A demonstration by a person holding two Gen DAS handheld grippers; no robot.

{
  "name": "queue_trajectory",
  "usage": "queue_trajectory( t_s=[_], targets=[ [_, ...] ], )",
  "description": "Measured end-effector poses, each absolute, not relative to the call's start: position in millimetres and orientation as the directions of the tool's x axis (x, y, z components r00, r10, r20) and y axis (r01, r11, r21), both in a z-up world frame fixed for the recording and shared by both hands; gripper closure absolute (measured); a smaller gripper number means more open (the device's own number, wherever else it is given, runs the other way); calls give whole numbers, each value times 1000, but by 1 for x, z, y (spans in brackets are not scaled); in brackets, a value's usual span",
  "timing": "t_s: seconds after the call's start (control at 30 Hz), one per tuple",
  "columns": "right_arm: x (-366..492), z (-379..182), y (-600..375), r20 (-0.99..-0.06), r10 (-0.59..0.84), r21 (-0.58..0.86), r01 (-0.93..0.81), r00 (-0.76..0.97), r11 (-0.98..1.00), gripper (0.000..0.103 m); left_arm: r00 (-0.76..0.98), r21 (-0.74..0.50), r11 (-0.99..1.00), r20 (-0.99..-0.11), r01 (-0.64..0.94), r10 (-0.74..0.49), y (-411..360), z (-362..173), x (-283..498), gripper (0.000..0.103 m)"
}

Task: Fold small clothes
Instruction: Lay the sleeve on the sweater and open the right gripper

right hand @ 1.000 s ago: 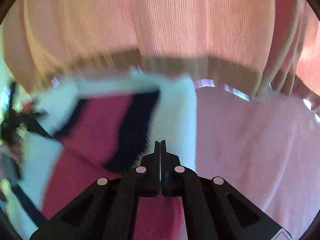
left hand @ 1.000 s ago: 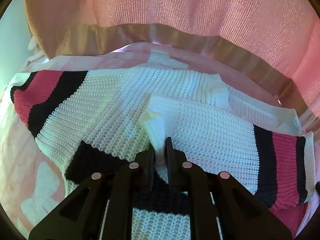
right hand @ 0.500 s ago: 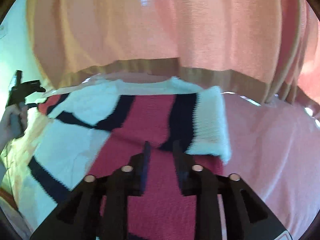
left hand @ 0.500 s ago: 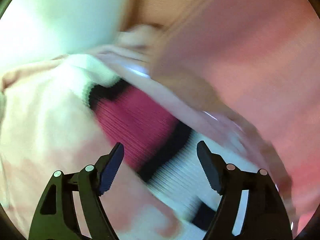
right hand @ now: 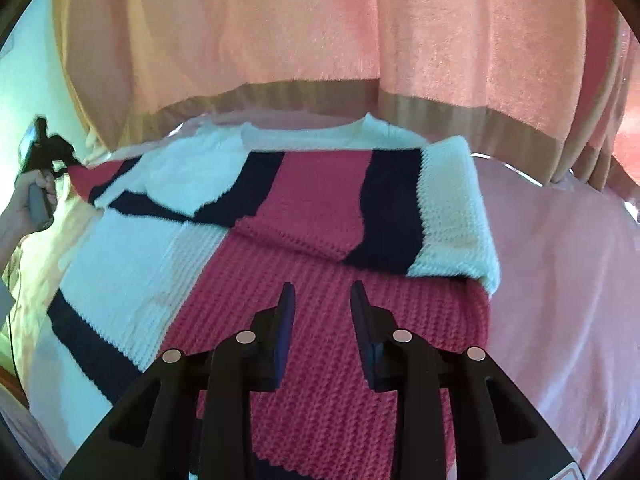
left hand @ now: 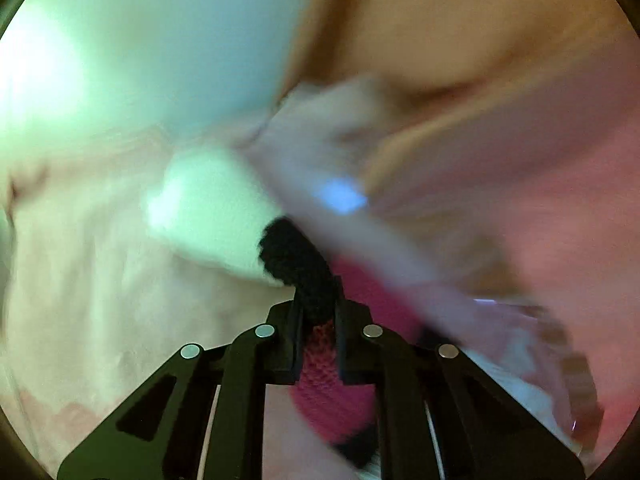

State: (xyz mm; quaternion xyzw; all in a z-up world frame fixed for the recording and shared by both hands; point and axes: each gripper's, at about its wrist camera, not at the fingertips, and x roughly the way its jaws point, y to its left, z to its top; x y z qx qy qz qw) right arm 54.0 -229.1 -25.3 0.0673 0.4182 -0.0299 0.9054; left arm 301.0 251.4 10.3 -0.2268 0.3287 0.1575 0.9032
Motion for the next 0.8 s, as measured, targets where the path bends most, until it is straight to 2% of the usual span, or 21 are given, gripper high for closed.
queue_trajectory(
  t_s=[0.07, 0.13, 0.17, 0.23, 0.27, 0.3, 0.33, 0.37, 0.47, 0.53, 0.6, 0.8],
  targets=[
    [54, -19, -237, -750, -4, 111, 131, 662, 985, 69, 816, -298, 920, -576, -255, 40, 185, 58, 278, 93],
    [53, -14, -243, -744, -11, 113, 142, 669, 983, 68, 842, -277, 955, -536, -107, -61, 126, 84, 256, 93],
    [53, -12, -246, -742, -22, 106, 150, 670, 983, 68, 840, -264, 964, -530, -31, -118, 95, 92, 245, 92],
    [51, -10, -253, -741, -41, 98, 168, 671, 981, 66, 800, -222, 969, -559, 109, -218, 20, 90, 222, 84],
    [52, -9, -258, -748, -48, 95, 179, 662, 979, 65, 773, -203, 966, -582, 162, -252, -9, 81, 211, 77],
    [51, -9, -261, -751, -55, 92, 187, 658, 978, 64, 737, -178, 959, -613, 222, -285, -45, 64, 197, 55],
    [51, -8, -264, -751, -69, 85, 200, 656, 976, 63, 708, -159, 953, -640, 258, -298, -68, 48, 186, 38],
    [50, -6, -267, -751, -84, 77, 213, 655, 974, 61, 692, -143, 950, -656, 278, -301, -79, 36, 178, 36],
    [50, -3, -269, -755, -81, 79, 214, 650, 974, 55, 666, -71, 956, -703, 285, -251, -88, 3, 154, 35],
    [52, -2, -266, -758, -51, 99, 192, 650, 976, 54, 670, -54, 968, -712, 243, -208, -63, -5, 151, 30],
    [55, -1, -258, -756, -18, 113, 157, 655, 981, 54, 682, -57, 981, -712, 185, -170, -34, -4, 151, 25],
    [86, 5, -200, -727, 28, 27, -12, 686, 1000, 51, 676, -40, 997, -737, -72, 20, 58, -16, 184, 25]
  ],
)
